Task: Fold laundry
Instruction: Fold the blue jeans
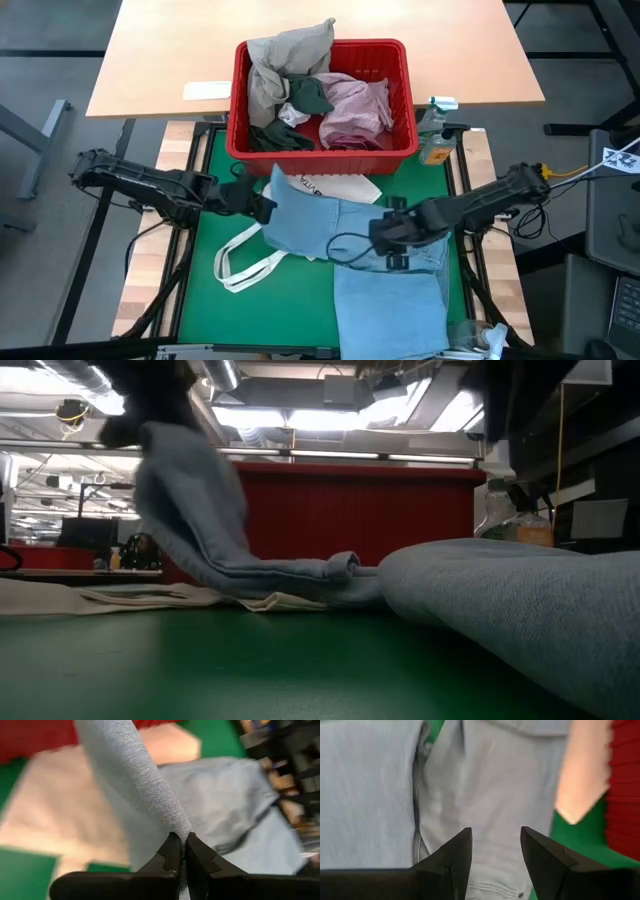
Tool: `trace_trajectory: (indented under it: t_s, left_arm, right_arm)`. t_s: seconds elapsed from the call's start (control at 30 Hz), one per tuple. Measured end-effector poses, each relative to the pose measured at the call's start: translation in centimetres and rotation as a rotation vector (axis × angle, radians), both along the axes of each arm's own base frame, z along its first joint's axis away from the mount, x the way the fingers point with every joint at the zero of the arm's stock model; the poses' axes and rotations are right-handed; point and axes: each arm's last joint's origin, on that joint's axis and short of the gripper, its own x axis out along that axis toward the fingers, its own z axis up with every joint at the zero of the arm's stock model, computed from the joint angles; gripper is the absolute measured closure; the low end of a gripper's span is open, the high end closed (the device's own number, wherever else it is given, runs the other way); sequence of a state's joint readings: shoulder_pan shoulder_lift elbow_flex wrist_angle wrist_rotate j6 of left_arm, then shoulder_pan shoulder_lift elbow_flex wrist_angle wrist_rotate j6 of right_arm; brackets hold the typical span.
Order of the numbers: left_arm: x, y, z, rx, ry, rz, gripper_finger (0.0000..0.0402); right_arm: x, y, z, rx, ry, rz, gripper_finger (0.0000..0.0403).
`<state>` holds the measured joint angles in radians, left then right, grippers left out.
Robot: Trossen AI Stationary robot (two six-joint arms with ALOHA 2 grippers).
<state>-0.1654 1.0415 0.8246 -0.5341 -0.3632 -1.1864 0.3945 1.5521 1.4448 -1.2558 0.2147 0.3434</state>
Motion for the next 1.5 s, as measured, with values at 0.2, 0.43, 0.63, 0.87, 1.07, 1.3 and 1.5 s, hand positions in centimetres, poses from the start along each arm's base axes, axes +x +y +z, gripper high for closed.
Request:
trace_trajectory:
  t_s: [0.2, 0.43, 0.63, 0.87, 1.07, 1.3, 1.5]
  left_arm:
    - [4.3, -1.1, 0.3, 0.048, -0.237, -0.084, 0.0399]
    - [9.3, -2.3, -0.7, 0.105, -0.498, -0.157, 0.0399]
    - [13.0, -3.0, -2.9, 0.111, -0.53, -0.159, 0.0399]
    - [19.7, -4.4, -2.7, 0.149, -0.556, -0.285, 0.0399]
    - [25.2, -5.6, -2.6, 0.188, -0.585, -0.369, 0.0398]
    - [29.6, -6.2, -5.0, 0.212, -0.589, -0.372, 0.0398]
    - [31.8, -6.1, -8.9, 0.174, -0.541, -0.35, 0.0397]
  right_arm:
    - [-3.3, -0.3, 3.5, 0.001, -0.176, -0.077, 0.0233]
    - [-5.7, -1.3, 6.0, 0.087, -0.34, -0.3, 0.0233]
    - [-5.6, -1.1, 6.1, 0.201, -0.349, -0.425, 0.0233]
    - [-5.7, -1.1, 6.3, 0.249, -0.346, -0.414, 0.0233]
    - [-6.9, -1.5, 7.2, 0.322, -0.347, -0.396, 0.0233]
    - [-8.4, -2.2, 8.3, 0.359, -0.391, -0.392, 0.0233]
    - [-8.6, -2.3, 8.3, 0.354, -0.383, -0.392, 0.0233]
